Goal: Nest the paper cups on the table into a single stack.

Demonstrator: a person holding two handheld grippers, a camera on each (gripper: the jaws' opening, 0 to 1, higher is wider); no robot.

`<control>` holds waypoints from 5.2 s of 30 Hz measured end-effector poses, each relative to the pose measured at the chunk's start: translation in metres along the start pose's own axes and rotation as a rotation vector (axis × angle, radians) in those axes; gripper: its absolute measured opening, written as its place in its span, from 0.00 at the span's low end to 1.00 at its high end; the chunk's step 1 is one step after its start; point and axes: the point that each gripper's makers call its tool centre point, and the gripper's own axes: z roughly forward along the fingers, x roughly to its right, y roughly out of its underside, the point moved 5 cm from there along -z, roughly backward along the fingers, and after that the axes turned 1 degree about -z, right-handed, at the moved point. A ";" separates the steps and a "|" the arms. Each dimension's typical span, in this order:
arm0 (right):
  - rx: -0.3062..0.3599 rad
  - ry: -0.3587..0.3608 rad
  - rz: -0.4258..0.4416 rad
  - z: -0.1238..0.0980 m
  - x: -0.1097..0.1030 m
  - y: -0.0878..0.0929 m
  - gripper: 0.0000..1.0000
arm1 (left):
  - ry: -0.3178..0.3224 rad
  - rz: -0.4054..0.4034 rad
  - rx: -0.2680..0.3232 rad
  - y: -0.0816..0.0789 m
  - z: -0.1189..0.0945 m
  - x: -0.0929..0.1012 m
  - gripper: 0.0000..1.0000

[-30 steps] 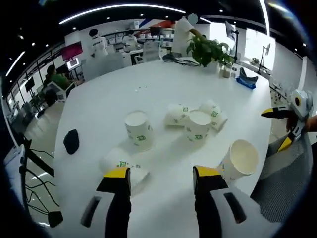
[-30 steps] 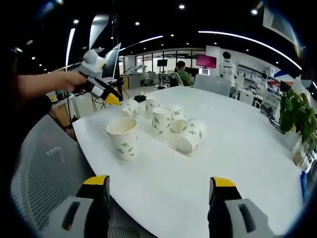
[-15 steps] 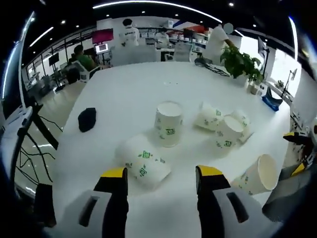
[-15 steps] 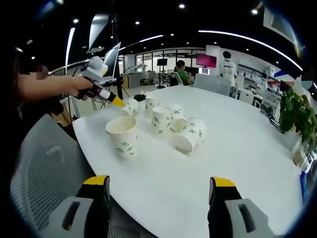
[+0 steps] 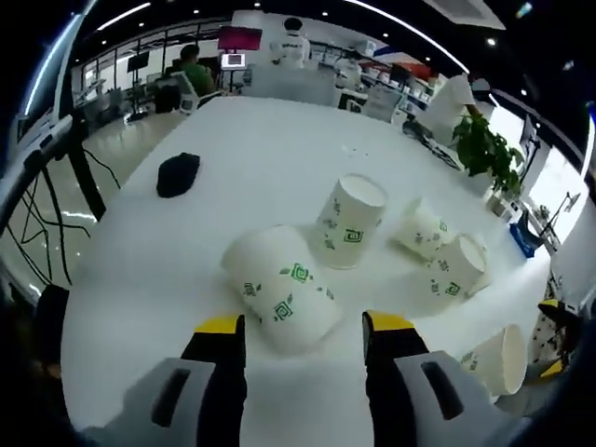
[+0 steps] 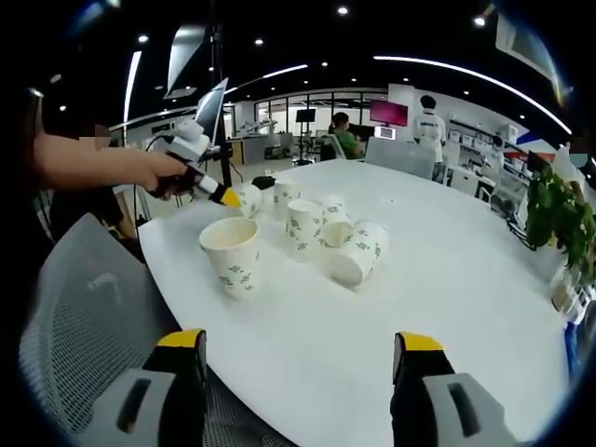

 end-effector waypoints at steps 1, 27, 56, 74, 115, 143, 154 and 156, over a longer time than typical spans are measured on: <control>0.000 0.000 0.000 0.000 0.000 0.000 0.83 | 0.006 -0.016 0.004 0.000 0.001 0.001 0.47; 0.009 0.006 0.003 -0.001 0.001 -0.002 0.82 | 0.009 -0.178 -0.002 0.015 0.016 -0.008 0.35; 0.013 0.014 -0.052 -0.005 0.000 -0.010 0.86 | 0.167 -0.112 0.075 0.030 -0.058 0.023 0.34; 0.047 0.011 -0.020 -0.021 0.002 -0.049 0.86 | 0.304 0.072 0.118 0.015 -0.098 0.059 0.34; 0.261 -0.346 0.107 -0.037 -0.041 -0.139 0.62 | 0.756 0.507 0.007 0.039 -0.141 0.159 0.34; 0.255 -0.572 0.288 -0.031 -0.065 -0.137 0.18 | 0.919 0.637 -0.009 0.054 -0.151 0.182 0.34; 0.256 -0.602 0.337 -0.030 -0.068 -0.135 0.02 | 0.927 0.664 -0.017 0.059 -0.151 0.181 0.34; 0.250 -0.607 0.340 -0.030 -0.069 -0.134 0.00 | 0.931 0.664 -0.025 0.061 -0.152 0.181 0.34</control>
